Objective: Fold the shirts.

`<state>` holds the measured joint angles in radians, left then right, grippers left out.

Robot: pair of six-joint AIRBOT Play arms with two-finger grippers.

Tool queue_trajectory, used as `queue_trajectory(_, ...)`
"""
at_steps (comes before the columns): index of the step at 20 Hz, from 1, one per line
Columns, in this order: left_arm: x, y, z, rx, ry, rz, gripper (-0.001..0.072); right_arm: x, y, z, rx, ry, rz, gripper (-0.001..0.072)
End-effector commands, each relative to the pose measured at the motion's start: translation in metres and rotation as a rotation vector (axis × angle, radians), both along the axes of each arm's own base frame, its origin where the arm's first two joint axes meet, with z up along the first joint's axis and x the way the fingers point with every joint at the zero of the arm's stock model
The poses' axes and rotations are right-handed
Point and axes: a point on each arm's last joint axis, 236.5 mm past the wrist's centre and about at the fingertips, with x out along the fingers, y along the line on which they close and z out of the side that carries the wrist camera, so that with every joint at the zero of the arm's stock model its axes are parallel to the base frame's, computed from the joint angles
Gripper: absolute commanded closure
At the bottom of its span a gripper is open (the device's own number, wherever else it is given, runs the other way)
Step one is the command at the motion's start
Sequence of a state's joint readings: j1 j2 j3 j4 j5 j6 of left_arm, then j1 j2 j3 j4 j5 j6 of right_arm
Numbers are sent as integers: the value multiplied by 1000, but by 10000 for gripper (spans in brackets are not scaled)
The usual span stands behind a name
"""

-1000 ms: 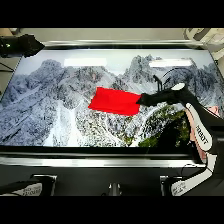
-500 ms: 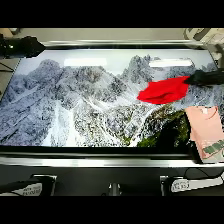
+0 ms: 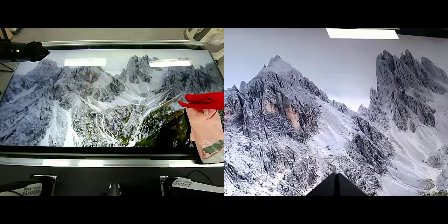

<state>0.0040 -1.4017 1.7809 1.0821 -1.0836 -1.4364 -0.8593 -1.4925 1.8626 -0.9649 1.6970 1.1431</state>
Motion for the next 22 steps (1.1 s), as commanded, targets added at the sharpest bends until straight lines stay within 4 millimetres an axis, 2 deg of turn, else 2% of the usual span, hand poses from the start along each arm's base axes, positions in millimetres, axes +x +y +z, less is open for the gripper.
queue_trajectory(1, 1, 0, -2, 0, 2, 1, 684, -57, -27, -5, -51, 145, -87, 698)
queue_trajectory(3, 1, 0, -1, -1, -1, 3, 684, -92, -41, -17, -120, 292, -128, 698)
queue_trajectory(5, 2, -1, 0, -4, -9, 3, 685, -118, -45, -29, -151, 390, -176, 699)
queue_trajectory(9, 0, -14, 2, -11, -13, -21, 684, -180, -33, -81, -134, 647, -189, 696)
queue_trajectory(13, 1, -24, 5, -16, -32, -34, 684, -188, -19, -133, -79, 687, -174, 696)
queue_trajectory(16, 1, -24, 6, -16, -33, -32, 684, -195, -10, -160, -50, 717, -160, 696)
queue_trajectory(19, 1, -24, 6, -19, -32, -31, 684, -204, -9, -172, -53, 748, -157, 696)
queue_trajectory(22, 2, -24, 6, -20, -33, -30, 684, -209, -7, -168, -48, 770, -191, 695)
